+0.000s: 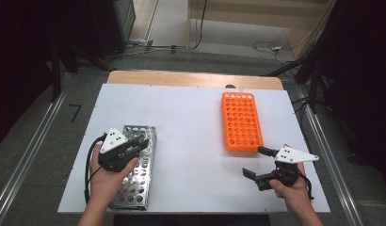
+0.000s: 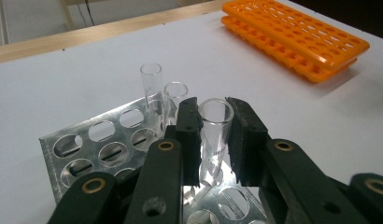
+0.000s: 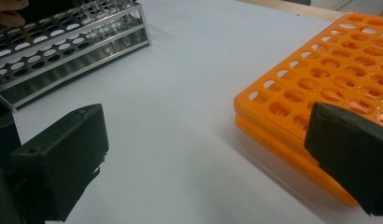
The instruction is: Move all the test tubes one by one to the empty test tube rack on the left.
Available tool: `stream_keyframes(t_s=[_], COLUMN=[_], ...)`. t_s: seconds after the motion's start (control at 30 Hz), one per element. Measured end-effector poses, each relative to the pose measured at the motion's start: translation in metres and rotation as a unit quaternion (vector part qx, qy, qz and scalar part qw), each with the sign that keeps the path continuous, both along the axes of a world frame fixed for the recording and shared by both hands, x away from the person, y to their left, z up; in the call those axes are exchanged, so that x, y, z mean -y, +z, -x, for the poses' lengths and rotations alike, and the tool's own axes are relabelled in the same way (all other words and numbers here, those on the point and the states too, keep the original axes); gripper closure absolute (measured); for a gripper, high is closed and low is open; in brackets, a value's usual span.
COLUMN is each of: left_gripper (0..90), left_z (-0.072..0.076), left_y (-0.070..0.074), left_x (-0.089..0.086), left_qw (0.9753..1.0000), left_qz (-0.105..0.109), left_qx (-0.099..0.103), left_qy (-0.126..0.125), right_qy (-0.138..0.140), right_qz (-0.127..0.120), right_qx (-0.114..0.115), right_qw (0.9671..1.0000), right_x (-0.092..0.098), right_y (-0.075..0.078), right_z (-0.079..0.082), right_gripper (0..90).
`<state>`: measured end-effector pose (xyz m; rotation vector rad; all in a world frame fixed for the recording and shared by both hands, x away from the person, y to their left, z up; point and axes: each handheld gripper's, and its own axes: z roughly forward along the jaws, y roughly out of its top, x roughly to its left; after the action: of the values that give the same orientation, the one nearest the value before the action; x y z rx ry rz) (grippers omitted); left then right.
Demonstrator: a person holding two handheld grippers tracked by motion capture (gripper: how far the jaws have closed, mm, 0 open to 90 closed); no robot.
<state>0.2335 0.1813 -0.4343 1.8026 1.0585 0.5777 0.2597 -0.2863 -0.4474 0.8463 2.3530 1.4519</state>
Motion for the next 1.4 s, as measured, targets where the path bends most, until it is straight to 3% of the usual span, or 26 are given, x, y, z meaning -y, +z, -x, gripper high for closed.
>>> stream_keyframes(t_s=[0.13,0.27,0.5,0.8,0.9,1.17,1.4], left_gripper=[73.2,62.3,29.9,4.4,0.1,0.0,0.0], left_z=[0.000,0.001,0.002,0.003,0.003,0.004,0.004], left_y=[0.001,0.003,0.006,0.011,0.010,0.009,0.009], left_x=[0.000,-0.004,-0.006,0.001,0.004,0.002,0.001], left_qw=[0.9999,0.9992,0.9979,0.9960,0.9956,0.9931,0.9929], left_qz=[0.010,0.038,0.064,0.083,0.088,0.107,0.110], left_qx=[-0.004,-0.006,0.008,0.011,0.006,0.014,0.015], left_qy=[-0.004,-0.008,-0.009,-0.030,-0.031,-0.045,-0.042], right_qy=[0.000,-0.004,-0.016,-0.068,-0.071,-0.094,-0.109], right_qz=[0.001,0.003,0.005,0.003,0.001,0.005,0.007], right_qx=[0.001,0.002,0.005,0.011,0.011,0.015,0.006], right_qw=[1.0000,1.0000,0.9999,0.9976,0.9974,0.9955,0.9940], right_x=[0.000,0.000,-0.002,-0.005,-0.007,-0.014,-0.024], right_y=[-0.001,-0.001,0.001,0.010,0.014,0.021,0.025], right_z=[-0.001,-0.001,-0.005,-0.030,-0.043,-0.084,-0.123], right_gripper=[0.0,0.0,0.0,1.2,1.2,1.8,4.7])
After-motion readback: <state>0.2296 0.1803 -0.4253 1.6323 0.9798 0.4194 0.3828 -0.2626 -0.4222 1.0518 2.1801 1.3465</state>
